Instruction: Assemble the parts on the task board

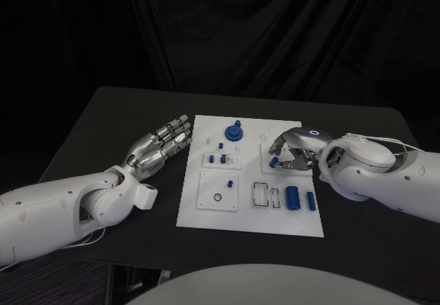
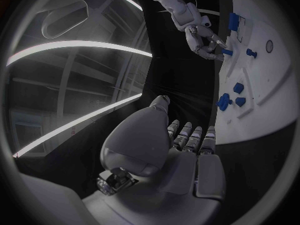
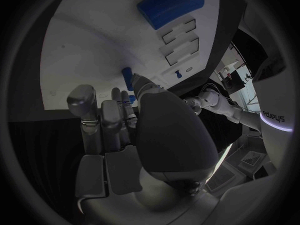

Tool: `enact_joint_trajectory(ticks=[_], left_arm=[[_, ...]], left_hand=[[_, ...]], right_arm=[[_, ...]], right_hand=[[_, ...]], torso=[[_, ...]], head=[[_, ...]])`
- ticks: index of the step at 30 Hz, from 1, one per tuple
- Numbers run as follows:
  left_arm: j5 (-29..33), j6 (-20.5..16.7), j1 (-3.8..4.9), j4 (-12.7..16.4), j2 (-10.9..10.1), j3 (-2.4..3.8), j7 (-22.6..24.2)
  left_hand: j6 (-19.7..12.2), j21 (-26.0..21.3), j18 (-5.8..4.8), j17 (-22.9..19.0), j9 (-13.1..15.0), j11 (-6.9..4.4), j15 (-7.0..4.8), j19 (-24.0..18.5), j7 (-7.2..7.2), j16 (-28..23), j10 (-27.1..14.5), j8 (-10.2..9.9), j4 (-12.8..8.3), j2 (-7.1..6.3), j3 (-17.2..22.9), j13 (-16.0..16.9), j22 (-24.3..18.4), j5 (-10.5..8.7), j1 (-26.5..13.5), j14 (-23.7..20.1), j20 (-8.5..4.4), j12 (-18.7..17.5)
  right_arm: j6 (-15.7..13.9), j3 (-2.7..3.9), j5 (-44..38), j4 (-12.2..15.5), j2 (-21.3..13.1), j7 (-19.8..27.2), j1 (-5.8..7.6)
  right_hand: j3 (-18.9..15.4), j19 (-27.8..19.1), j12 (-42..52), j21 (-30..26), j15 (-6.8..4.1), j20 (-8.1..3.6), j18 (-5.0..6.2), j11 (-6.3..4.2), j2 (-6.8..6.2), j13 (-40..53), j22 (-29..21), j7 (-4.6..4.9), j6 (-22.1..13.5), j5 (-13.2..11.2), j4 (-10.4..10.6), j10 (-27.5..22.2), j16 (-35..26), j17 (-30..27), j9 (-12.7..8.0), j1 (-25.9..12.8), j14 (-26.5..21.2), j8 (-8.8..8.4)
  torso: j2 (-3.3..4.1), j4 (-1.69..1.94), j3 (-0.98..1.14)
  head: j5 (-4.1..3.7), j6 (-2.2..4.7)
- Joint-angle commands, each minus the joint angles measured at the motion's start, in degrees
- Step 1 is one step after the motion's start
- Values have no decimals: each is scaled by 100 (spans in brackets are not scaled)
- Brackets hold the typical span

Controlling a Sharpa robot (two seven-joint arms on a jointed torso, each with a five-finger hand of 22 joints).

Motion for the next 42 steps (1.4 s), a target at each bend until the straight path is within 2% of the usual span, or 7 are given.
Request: enact_joint_trajectory(ticks=[1,13,23,29,32,34,42], left_arm=[[23,71,-15,4,15,5,484],[23,81,-50,-11,15,5,479],[23,87,-85,-10,2,5,474],[23,79,-94,-2,-20,5,461],[23,74,-96,4,-28,5,452],[23,72,-97,5,-31,5,447],[23,62,-98,10,-31,5,429]], left_hand=[[-1,38,10,10,6,39,29,4,35,33,1,12,0,-35,37,7,4,20,22,-2,45,27],[-4,38,11,10,5,40,35,4,35,35,1,11,-4,-34,42,7,2,24,24,-1,51,31],[-4,38,11,10,5,40,35,4,35,35,1,11,-4,-34,42,7,2,24,24,-1,51,31],[2,38,14,10,6,44,43,5,39,39,0,11,-11,-31,53,7,2,31,25,-1,61,33],[2,38,14,10,6,44,43,5,39,39,0,11,-11,-31,53,7,2,31,25,-1,61,33],[5,38,14,11,6,45,44,6,41,41,1,11,-12,-30,55,7,3,31,25,0,63,36],[5,38,14,11,6,45,44,6,41,41,1,11,-12,-30,55,7,3,31,25,0,63,36]], right_arm=[[-49,3,2,-52,41,114,-42],[-92,4,2,-153,142,190,-100],[-197,6,2,-93,119,214,-104],[-330,17,2,63,9,188,-91],[-394,25,2,142,-37,174,-31],[-430,28,2,199,-65,163,46],[-453,33,2,542,-171,124,417]], right_hand=[[127,48,-119,41,-19,-15,-114,-7,-20,-70,597,9,90,146,-26,132,4,-9,9,105,44,-5],[510,67,-401,115,-87,-78,-122,-85,-52,-203,616,1,472,387,-154,756,-8,-6,143,231,60,137],[602,129,-628,287,-264,-229,-144,-300,-11,-214,650,-200,1052,429,-382,1542,-50,-14,544,188,118,498],[607,159,-732,353,-318,-287,-157,-364,7,-197,663,-247,1168,442,-478,1754,-74,-14,724,175,151,601],[626,170,-771,375,-330,-301,-161,-375,12,-193,669,-253,1172,433,-513,1799,-84,-17,770,190,160,611],[711,179,-854,389,-341,-318,-165,-382,26,-187,671,-257,1162,215,-558,1860,-102,-19,845,211,177,612],[780,225,-992,498,-351,-325,-187,-399,1,-171,696,-281,1200,-21,-501,1958,-90,41,982,53,231,632]], torso=[[0,4,-1],[0,3,-2],[-3,1,-3],[-1,-1,-2],[-2,1,-1],[-2,2,-2],[-5,2,-4]], head=[[2,0],[2,0],[28,0],[42,0],[40,0],[44,0],[72,0]])
